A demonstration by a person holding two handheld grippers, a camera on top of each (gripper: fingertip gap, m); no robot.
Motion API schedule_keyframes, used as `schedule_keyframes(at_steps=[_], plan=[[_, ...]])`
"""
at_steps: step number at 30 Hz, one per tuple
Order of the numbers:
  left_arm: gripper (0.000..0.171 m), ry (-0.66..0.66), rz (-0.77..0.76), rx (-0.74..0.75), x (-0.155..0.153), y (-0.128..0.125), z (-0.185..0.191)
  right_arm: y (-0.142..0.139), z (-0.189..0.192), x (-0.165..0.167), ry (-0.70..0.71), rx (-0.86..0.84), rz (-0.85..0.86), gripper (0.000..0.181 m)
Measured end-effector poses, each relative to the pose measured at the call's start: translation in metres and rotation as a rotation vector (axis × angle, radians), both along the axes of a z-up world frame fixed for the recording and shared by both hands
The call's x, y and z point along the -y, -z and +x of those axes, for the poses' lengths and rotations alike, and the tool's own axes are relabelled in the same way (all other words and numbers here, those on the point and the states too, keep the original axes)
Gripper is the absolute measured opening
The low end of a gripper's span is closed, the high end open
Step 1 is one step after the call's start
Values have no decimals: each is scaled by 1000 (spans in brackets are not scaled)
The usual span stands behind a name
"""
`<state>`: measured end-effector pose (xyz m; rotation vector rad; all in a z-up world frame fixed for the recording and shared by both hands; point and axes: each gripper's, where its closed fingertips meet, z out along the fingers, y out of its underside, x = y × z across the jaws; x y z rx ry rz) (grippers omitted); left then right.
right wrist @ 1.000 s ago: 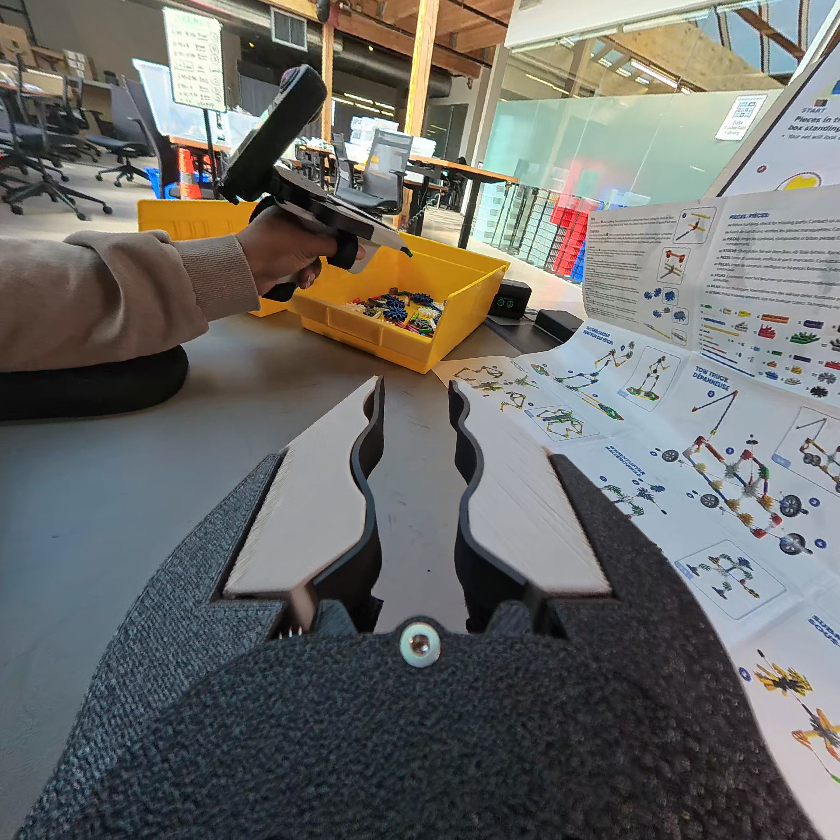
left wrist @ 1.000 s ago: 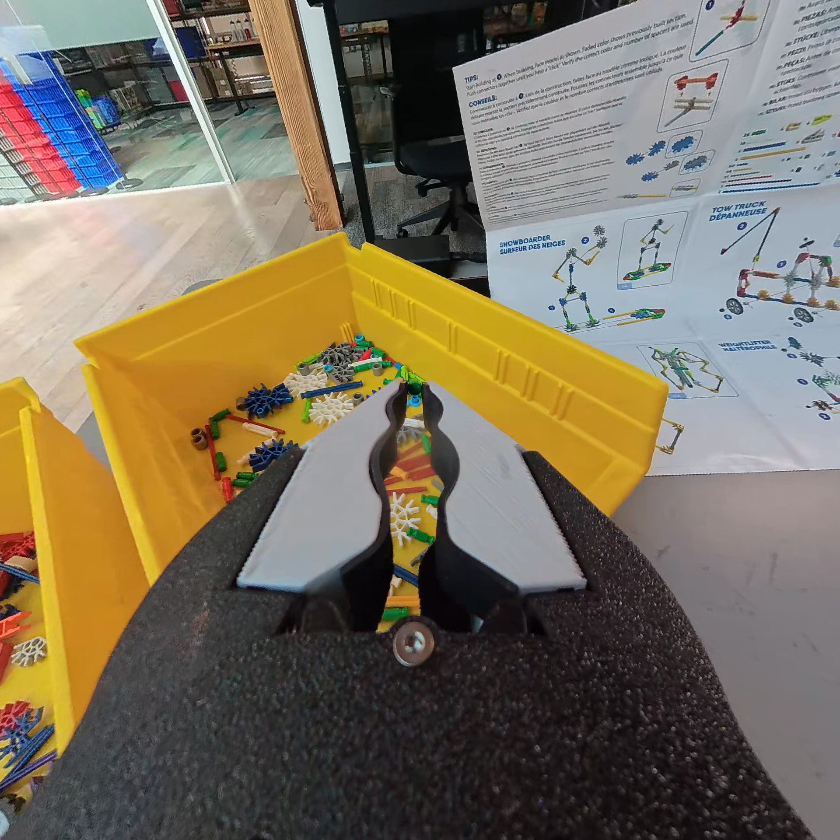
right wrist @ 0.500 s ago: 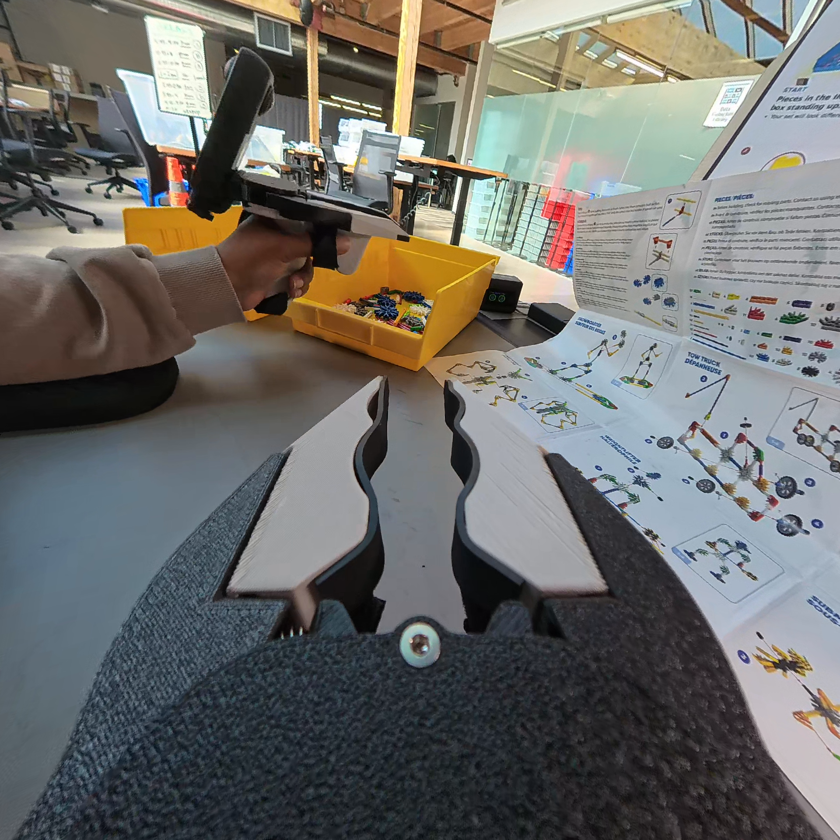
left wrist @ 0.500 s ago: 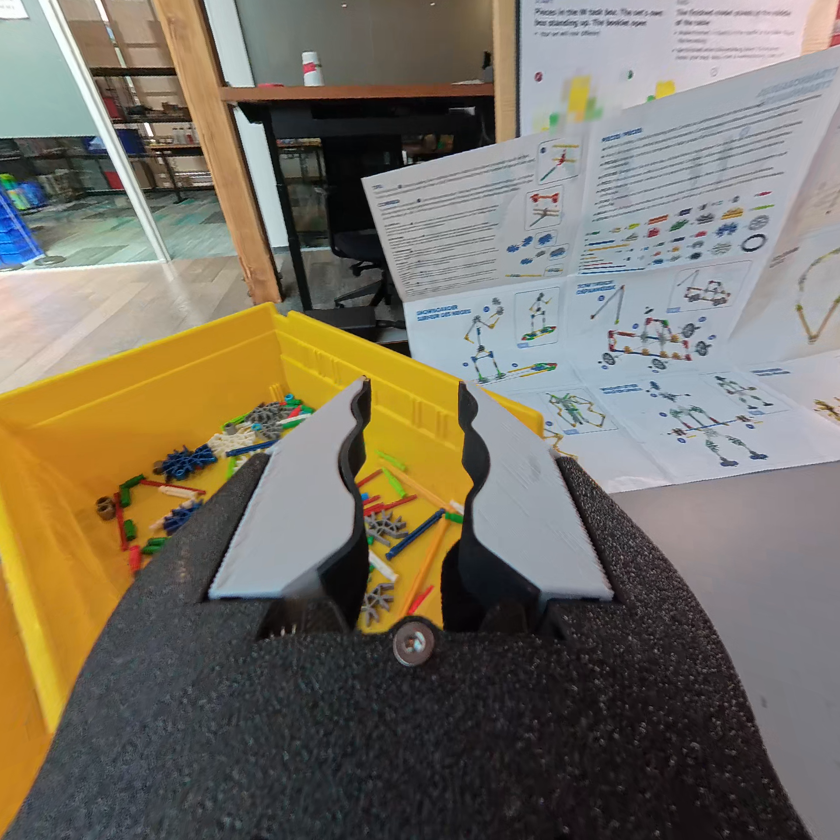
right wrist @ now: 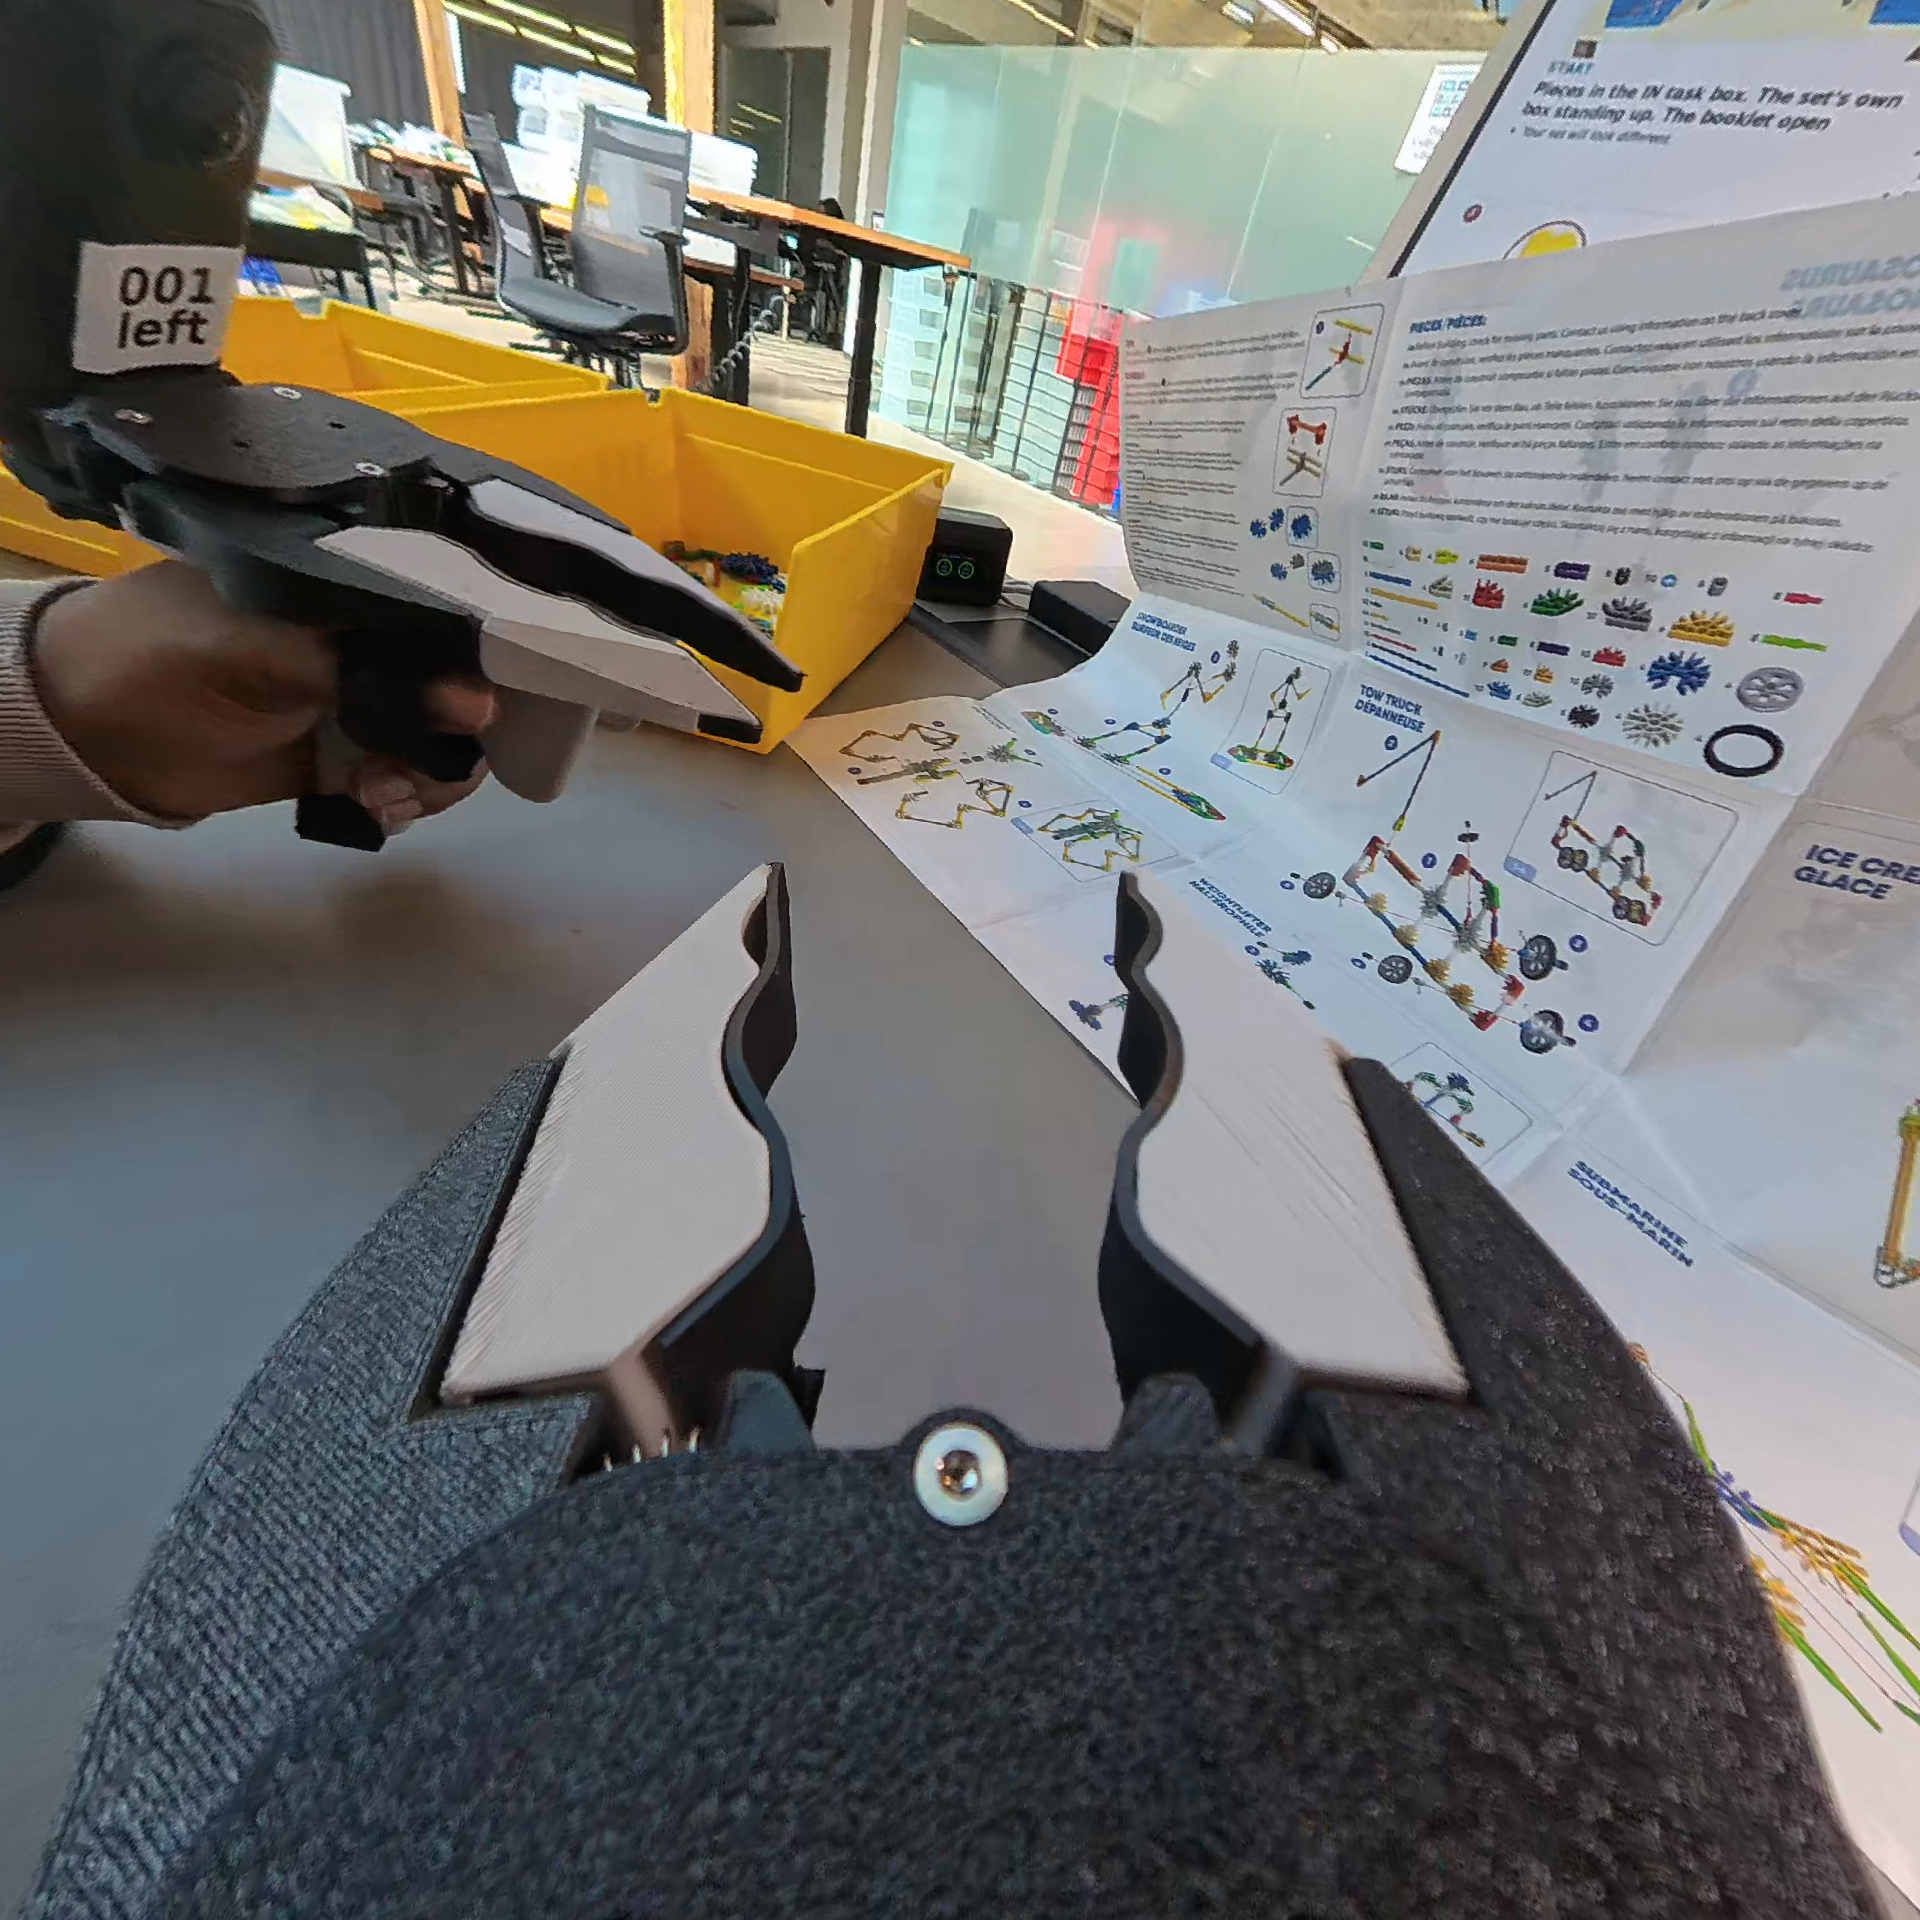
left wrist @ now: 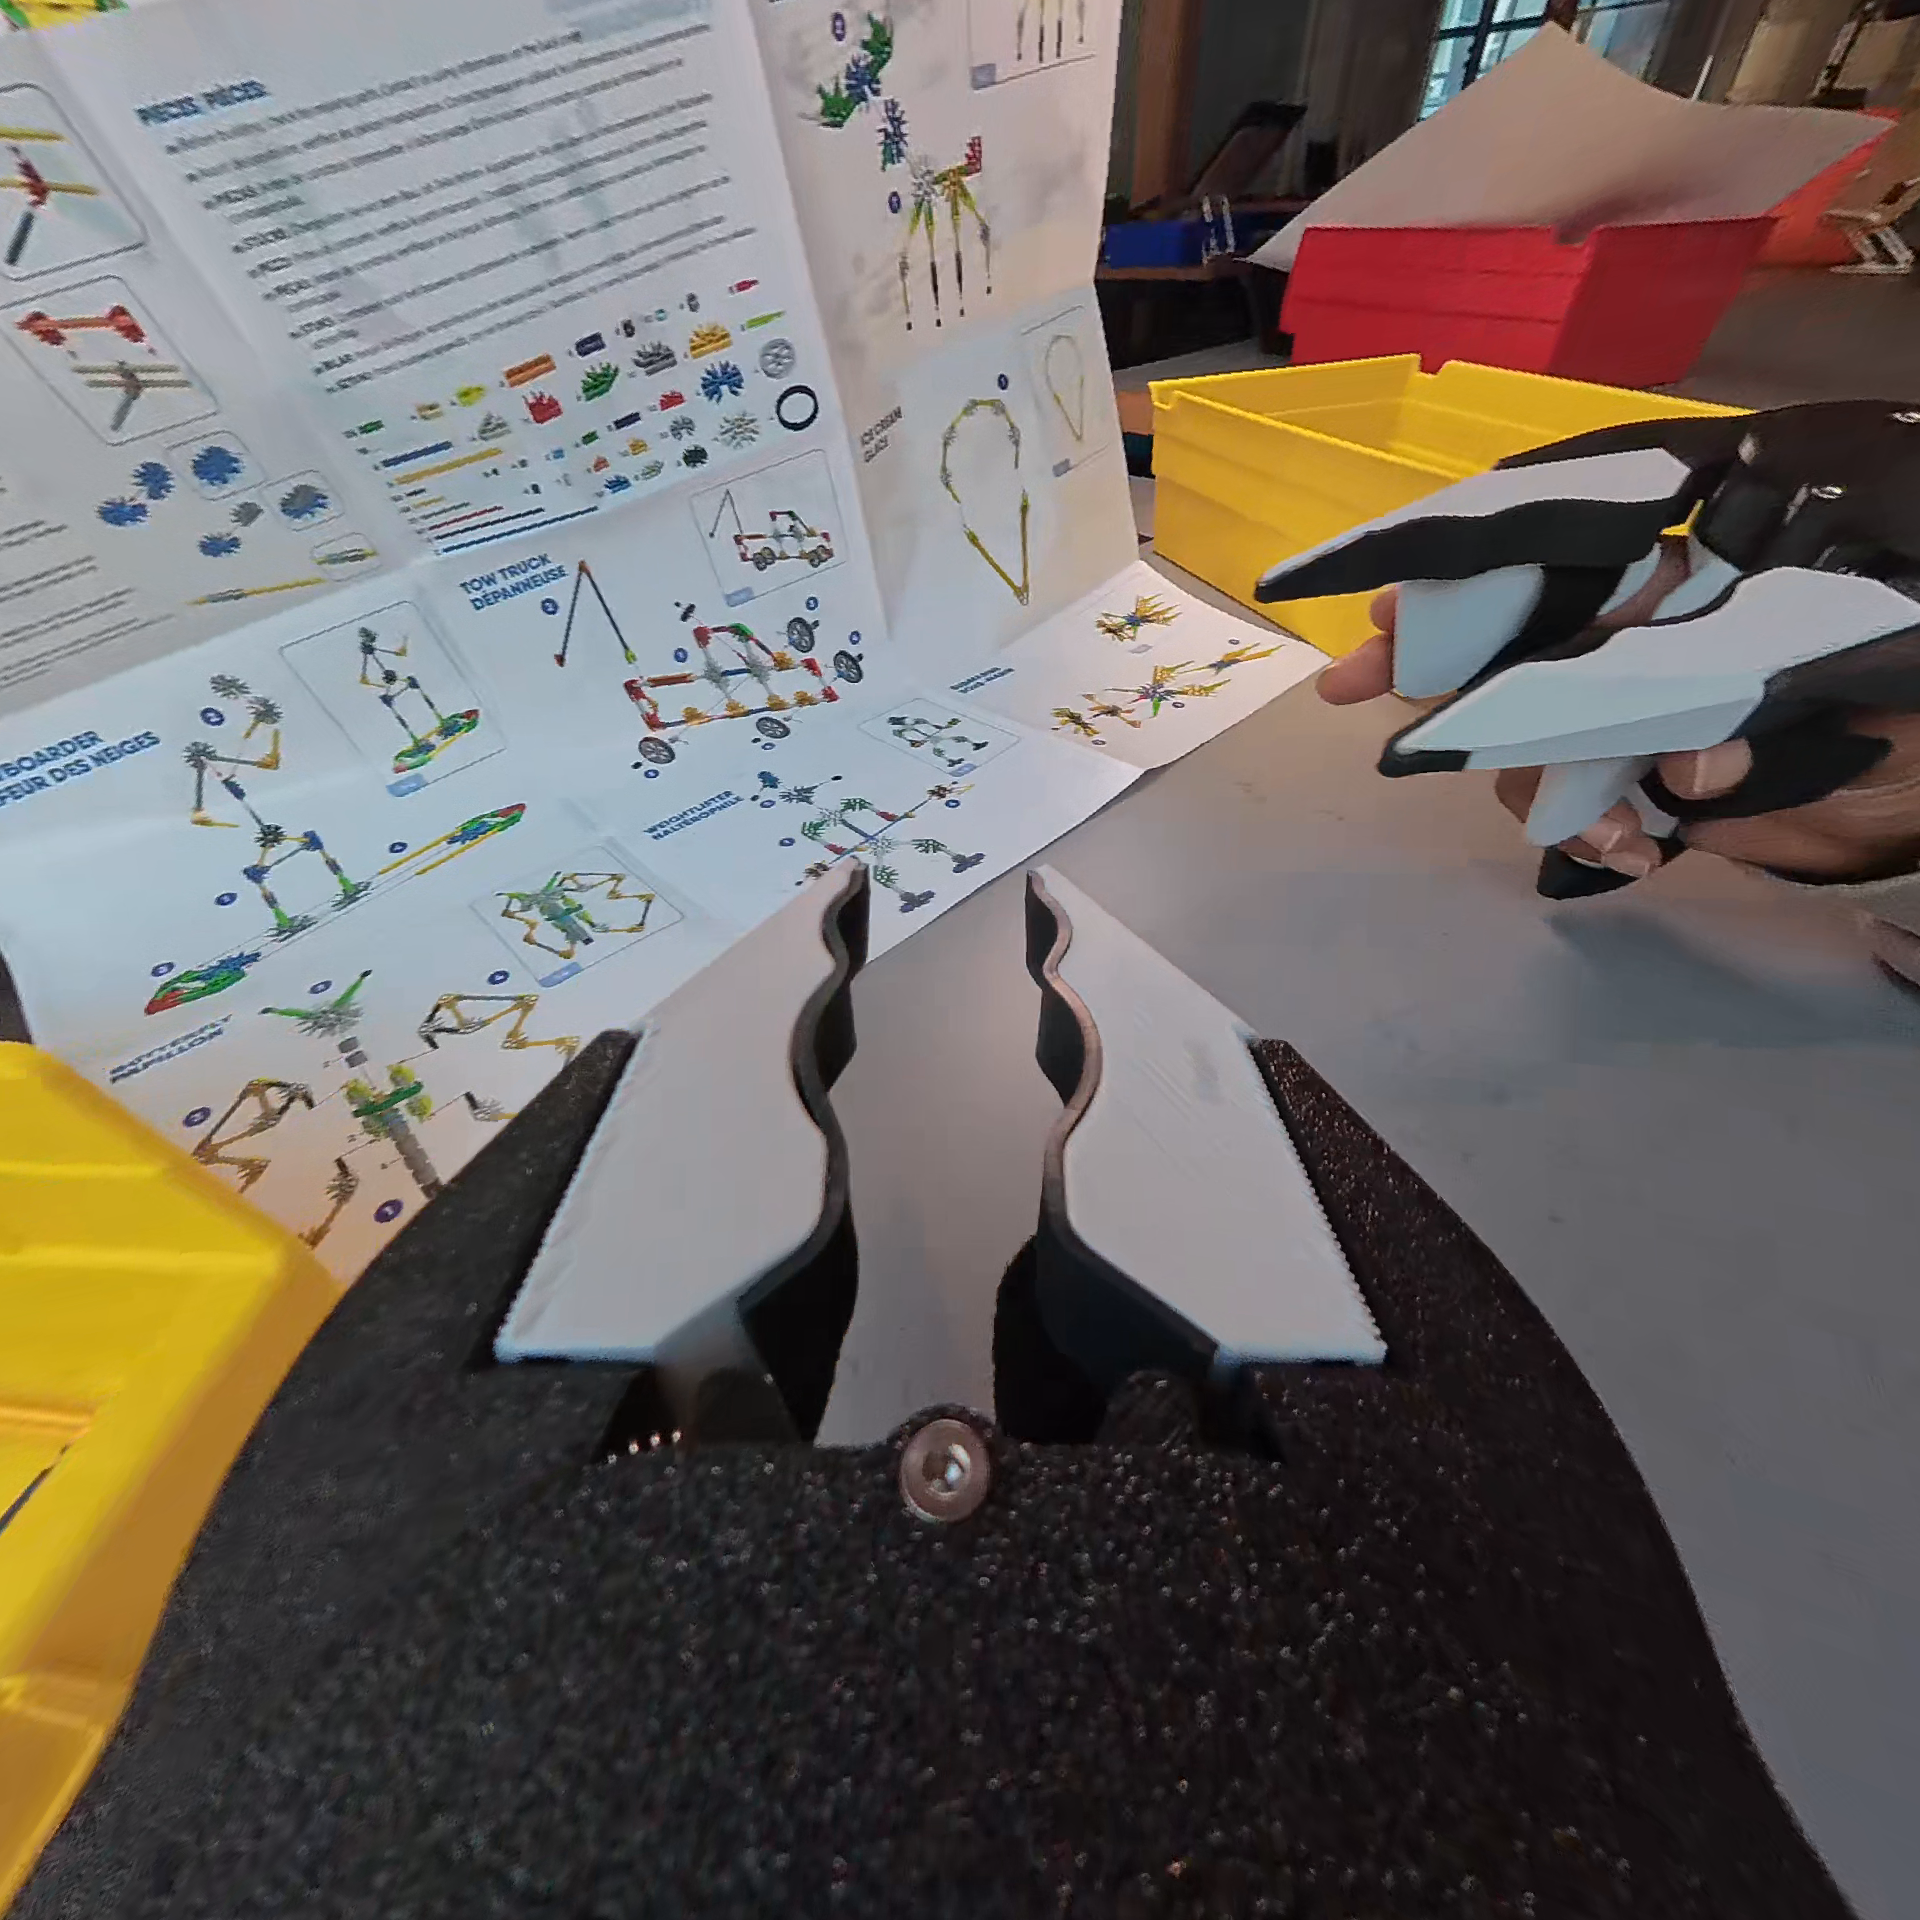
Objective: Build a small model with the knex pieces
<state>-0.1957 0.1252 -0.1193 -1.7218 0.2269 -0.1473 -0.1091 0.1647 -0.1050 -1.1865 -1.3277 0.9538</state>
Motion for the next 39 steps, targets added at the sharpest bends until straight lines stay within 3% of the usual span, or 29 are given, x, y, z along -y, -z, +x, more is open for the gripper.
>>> schedule_keyframes(at_steps=[3,5,9,12,21,25,30,33,39], plan=[[15,37,-13,37,0,5,7,2,2,-13,47,12,-15,61],[3,55,-21,73,-1,7,7,0,6,-20,73,-5,-12,45],[0,37,-9,152,-1,5,-4,-3,11,-30,112,-20,-31,18],[0,-3,61,150,1,-6,-15,6,11,-40,150,8,-81,11],[2,-89,68,191,4,-10,-38,21,11,-51,191,106,-116,75],[35,-75,39,213,2,-8,-37,25,10,-47,162,125,-137,78],[62,-46,-13,163,1,4,-34,23,10,-48,150,110,-165,72],[67,-37,-82,93,4,16,-35,22,12,-51,156,94,-187,71],[62,-107,-119,-82,5,31,-57,19,14,-57,184,62,-210,71]])
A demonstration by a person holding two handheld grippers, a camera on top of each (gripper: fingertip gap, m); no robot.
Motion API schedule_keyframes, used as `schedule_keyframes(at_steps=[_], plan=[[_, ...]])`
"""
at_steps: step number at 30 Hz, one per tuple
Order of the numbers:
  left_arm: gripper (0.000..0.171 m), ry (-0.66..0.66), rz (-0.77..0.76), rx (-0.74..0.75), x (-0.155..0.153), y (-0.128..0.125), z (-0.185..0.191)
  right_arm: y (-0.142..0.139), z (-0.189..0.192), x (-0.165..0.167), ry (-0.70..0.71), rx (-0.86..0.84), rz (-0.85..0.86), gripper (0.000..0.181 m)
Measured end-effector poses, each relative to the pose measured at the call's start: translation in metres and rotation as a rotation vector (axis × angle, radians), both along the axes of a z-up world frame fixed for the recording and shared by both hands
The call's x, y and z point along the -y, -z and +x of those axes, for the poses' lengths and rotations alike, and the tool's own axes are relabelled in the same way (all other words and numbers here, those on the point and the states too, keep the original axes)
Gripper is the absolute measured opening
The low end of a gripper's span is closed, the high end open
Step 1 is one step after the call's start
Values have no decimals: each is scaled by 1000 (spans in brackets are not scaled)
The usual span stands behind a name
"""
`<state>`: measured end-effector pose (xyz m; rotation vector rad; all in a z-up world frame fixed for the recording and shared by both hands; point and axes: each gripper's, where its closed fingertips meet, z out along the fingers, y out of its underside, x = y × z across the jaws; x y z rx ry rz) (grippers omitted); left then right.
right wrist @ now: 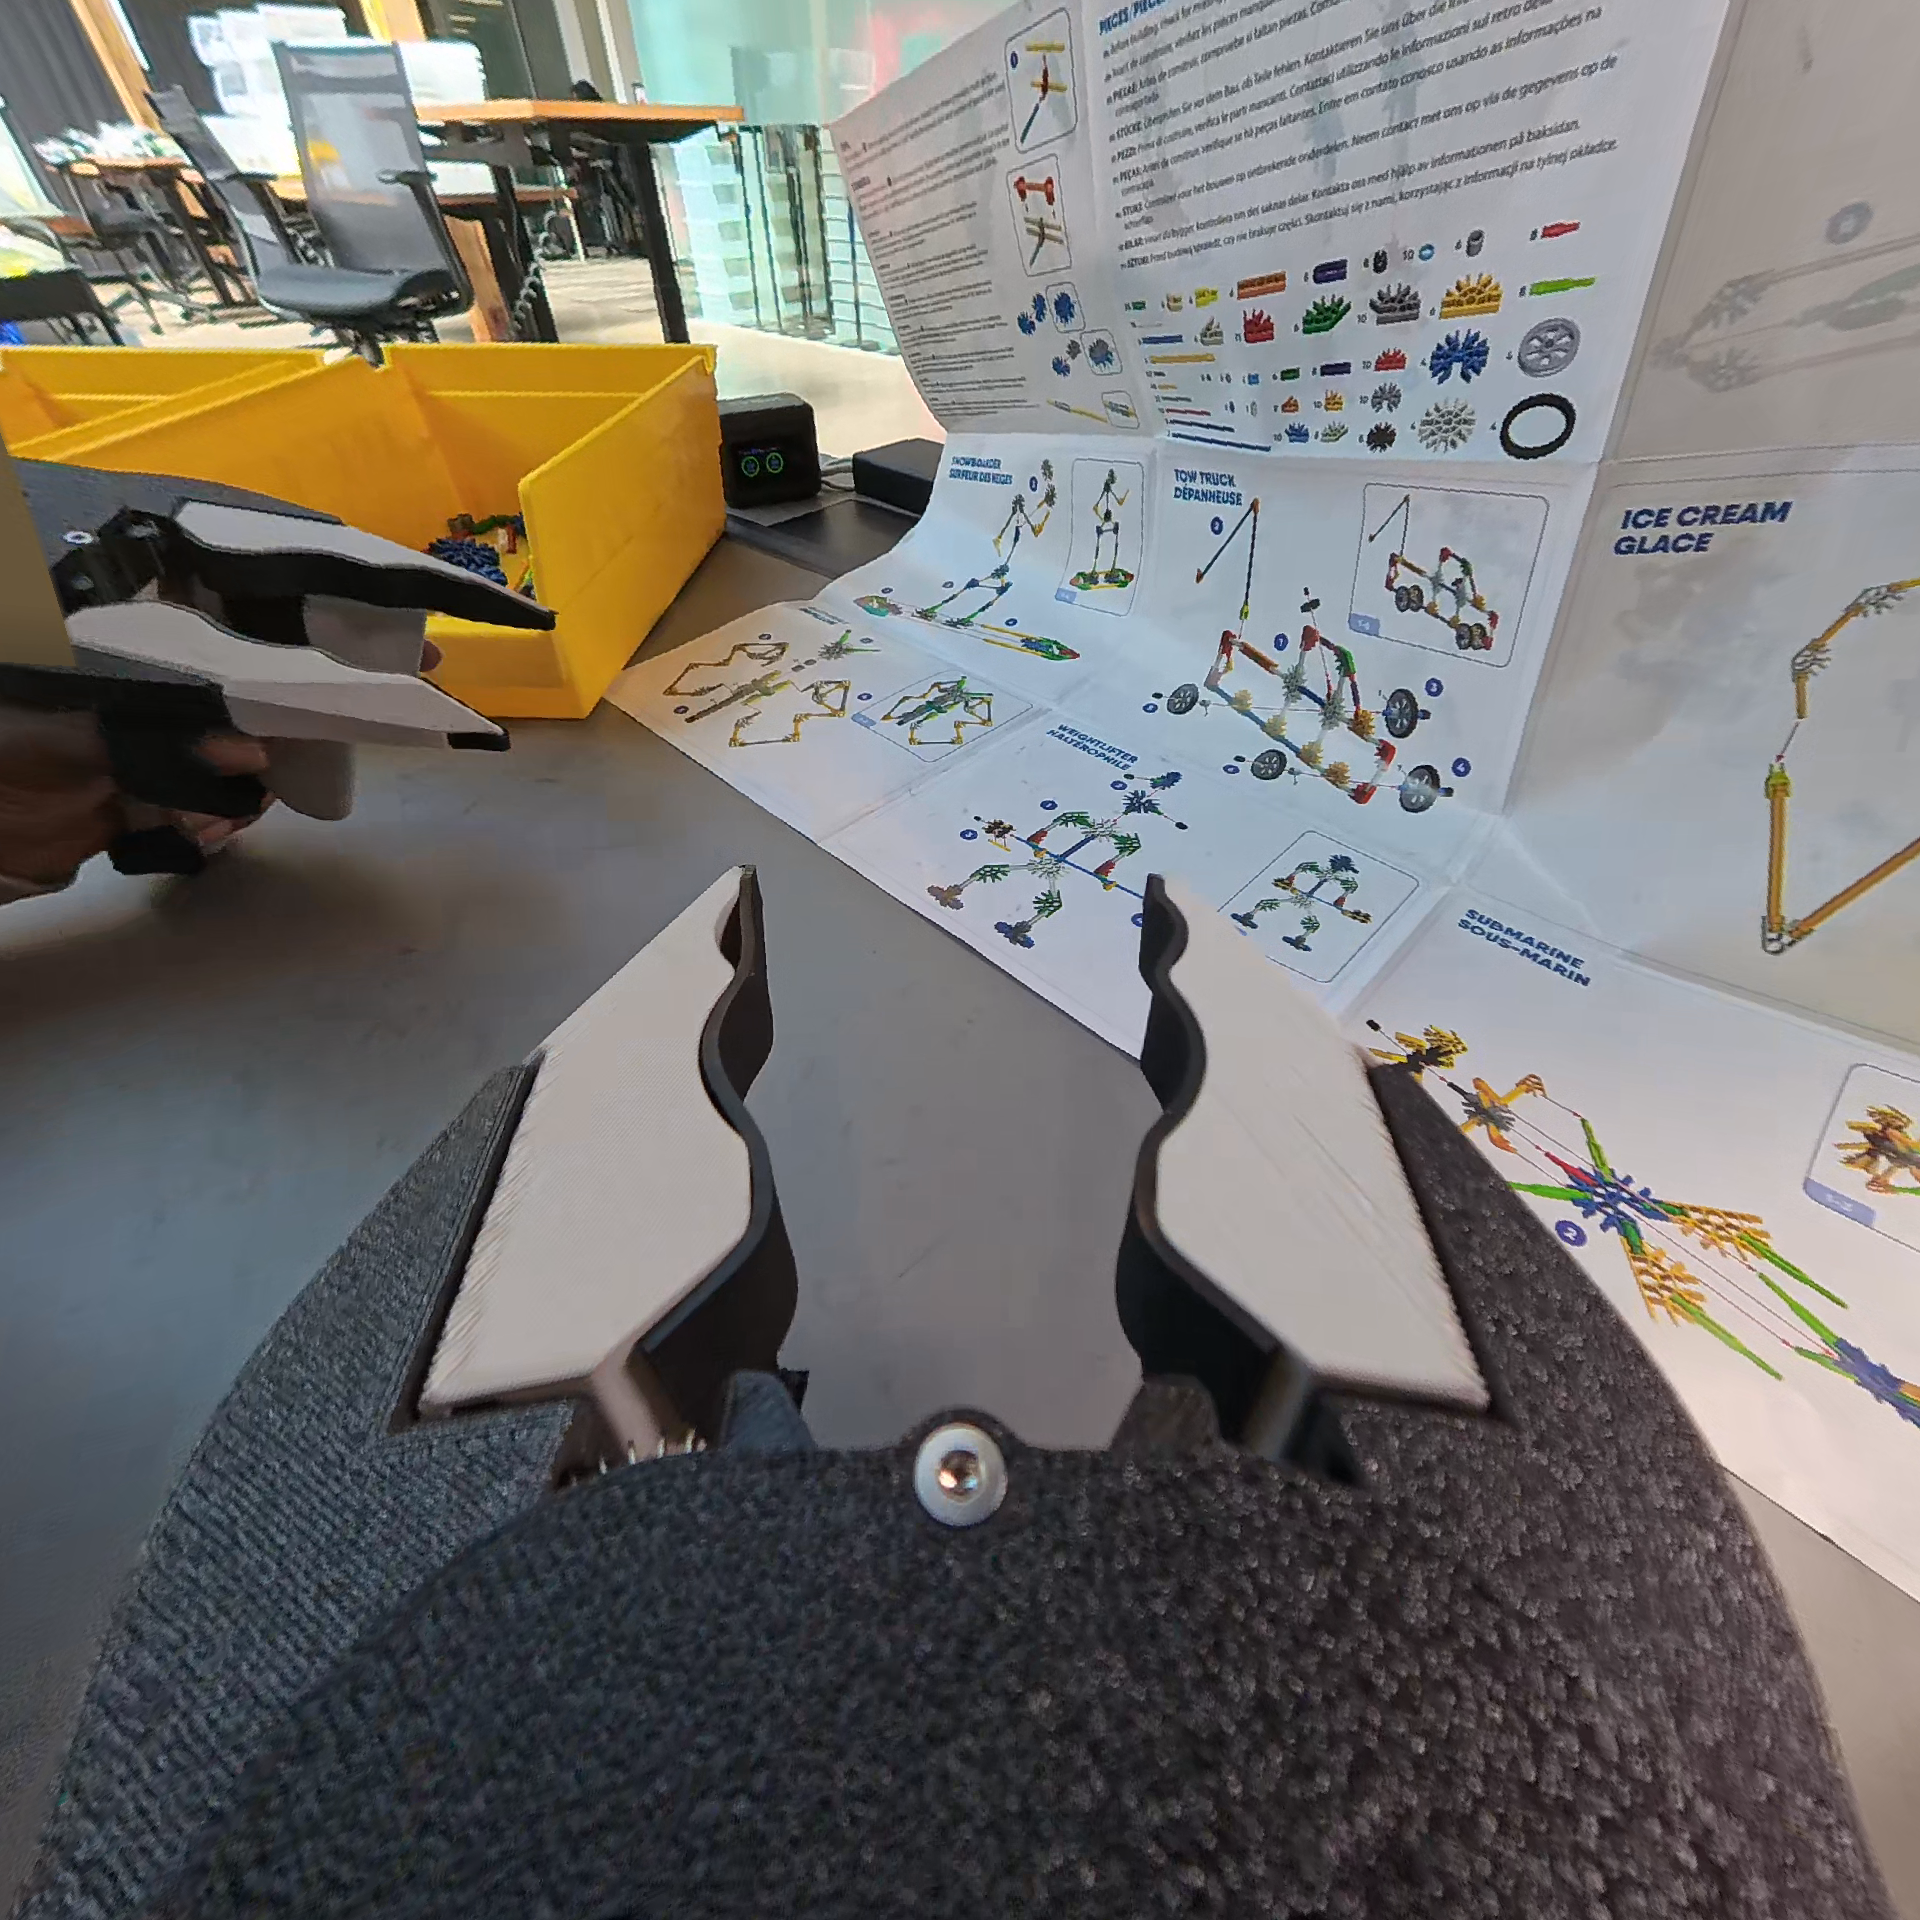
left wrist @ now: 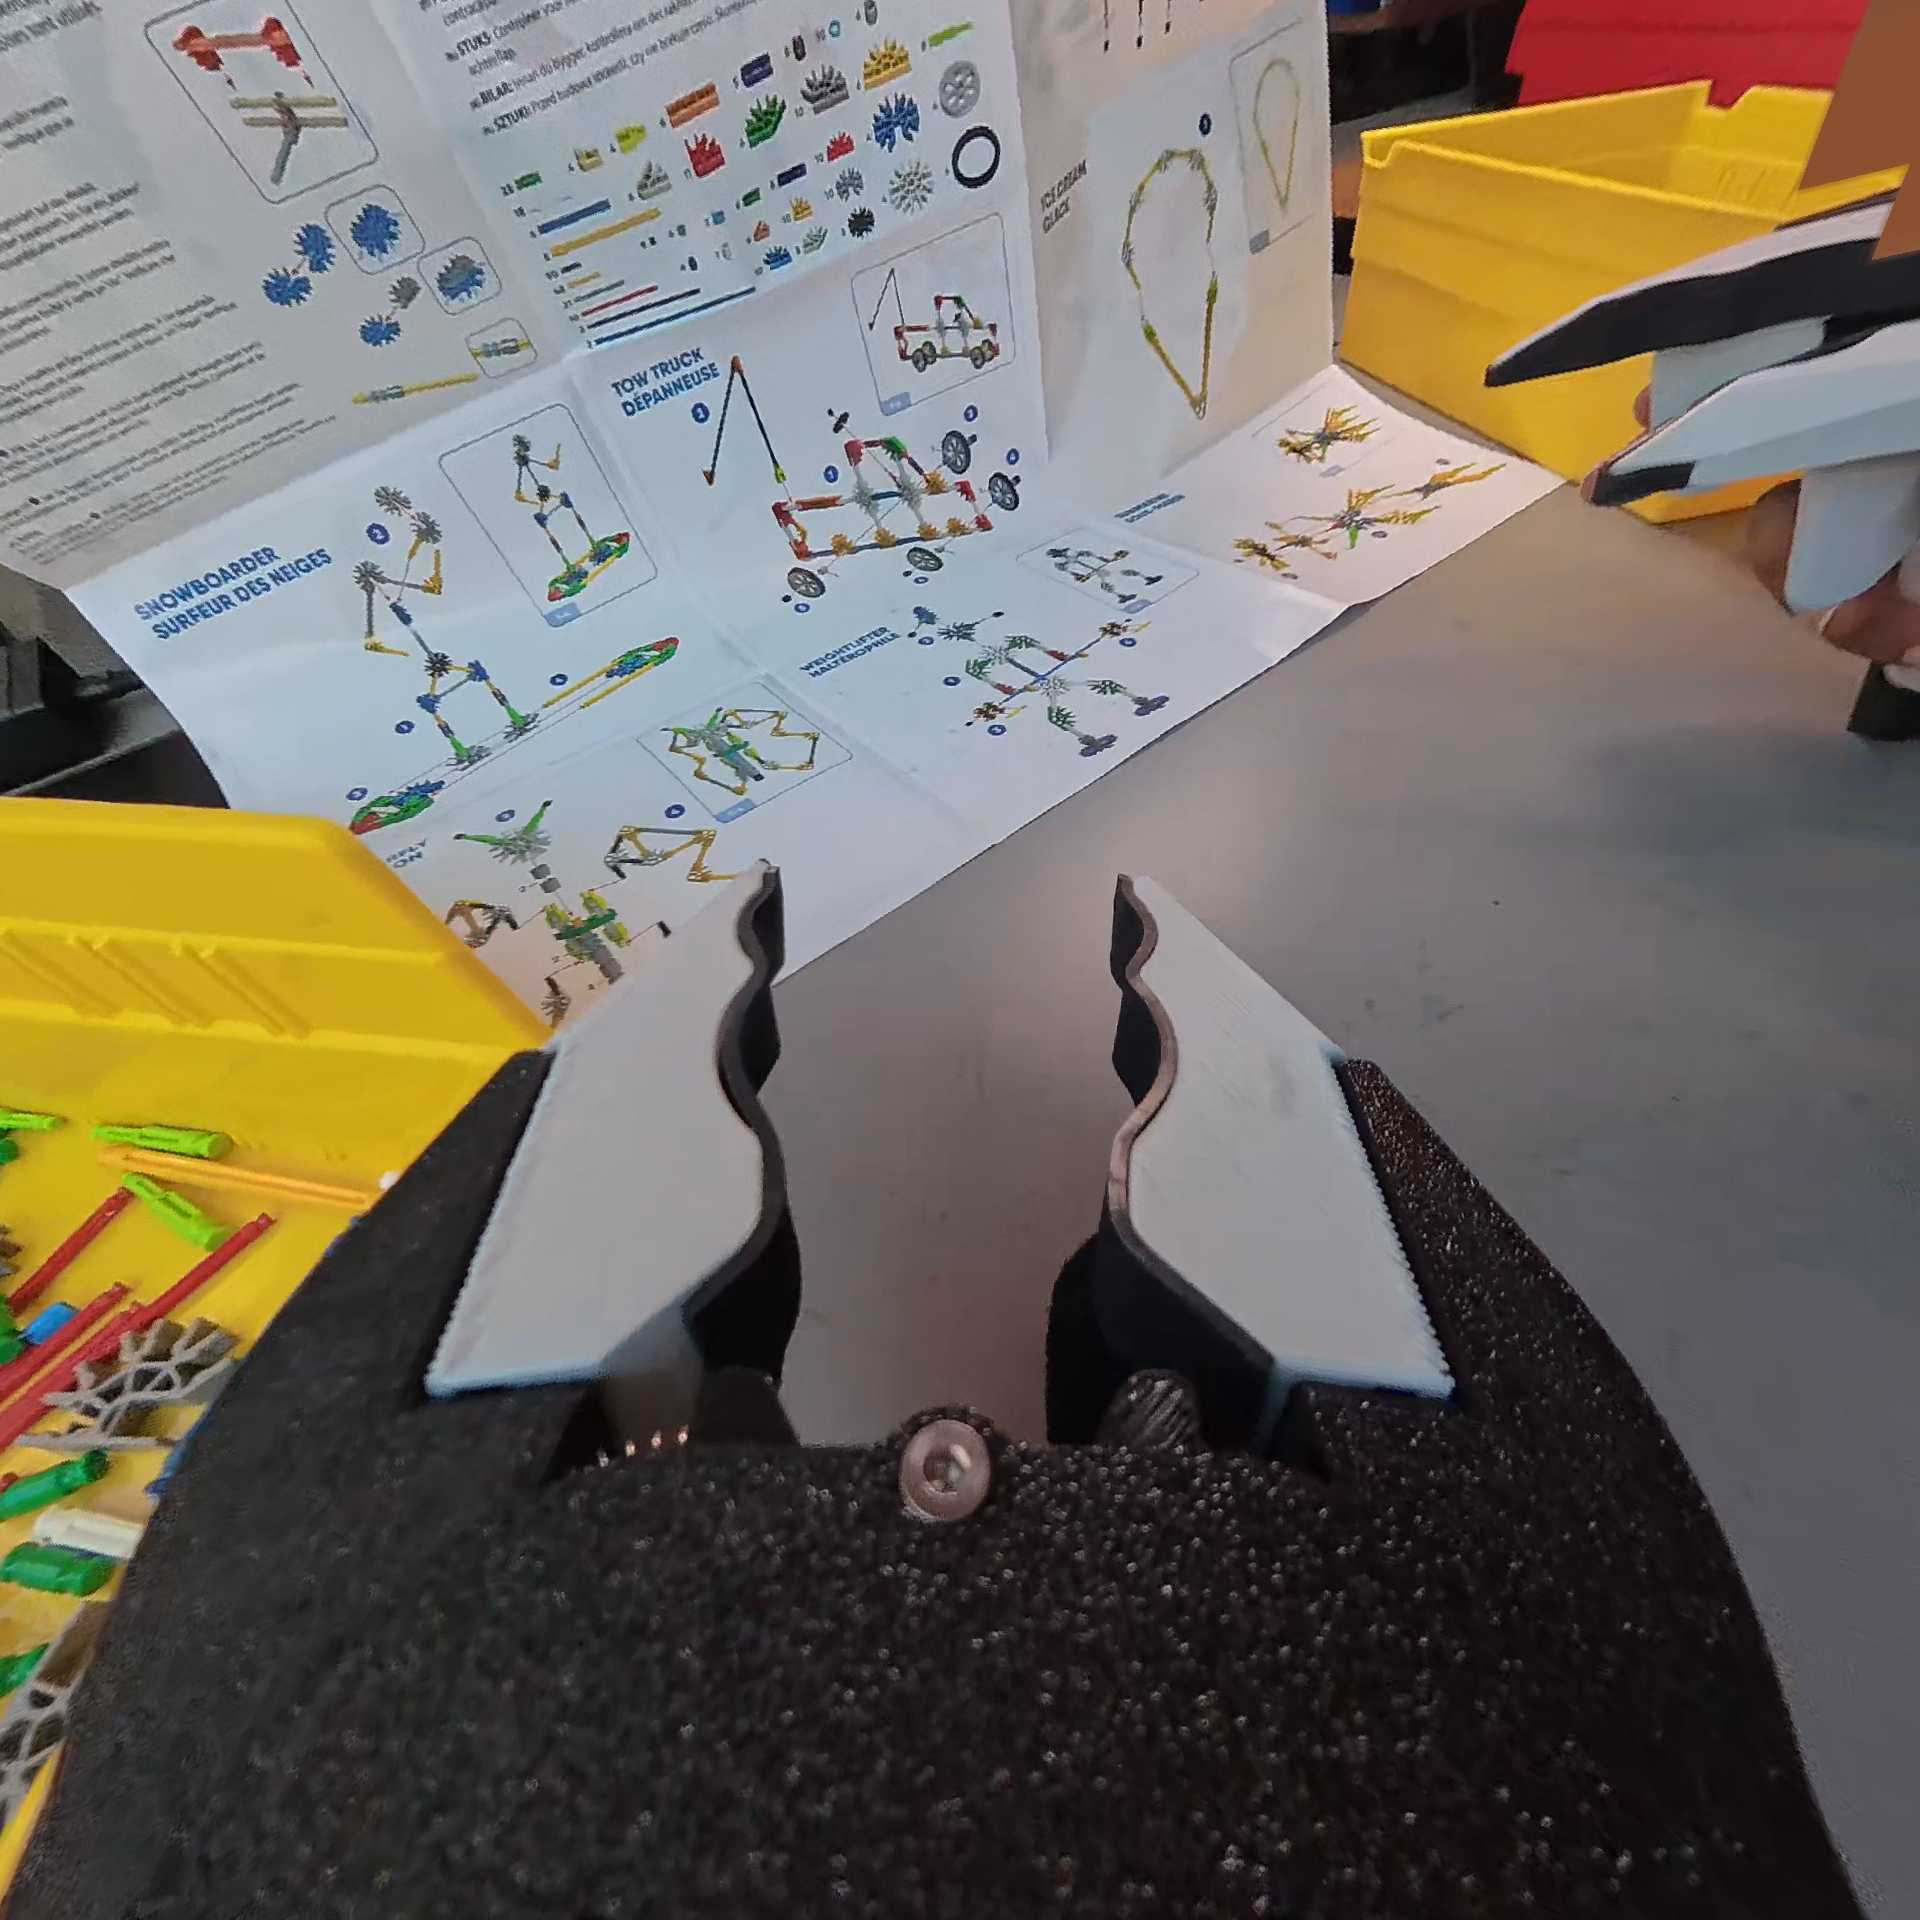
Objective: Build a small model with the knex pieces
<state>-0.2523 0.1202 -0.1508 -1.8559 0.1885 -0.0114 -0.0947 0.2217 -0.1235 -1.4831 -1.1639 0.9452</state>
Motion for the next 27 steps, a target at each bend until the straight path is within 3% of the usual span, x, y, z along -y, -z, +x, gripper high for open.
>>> schedule_keyframes(at_steps=[7,15,20,27], plan=[[58,23,42,-57,-2,-9,8,-5,3,-9,30,-49,-52,72],[49,75,78,104,2,-27,26,-7,1,-4,16,-47,9,74],[43,100,88,148,1,-25,34,-12,-1,-2,-7,-79,34,75],[34,52,164,233,0,-33,19,-13,-1,3,-20,-80,68,75]])
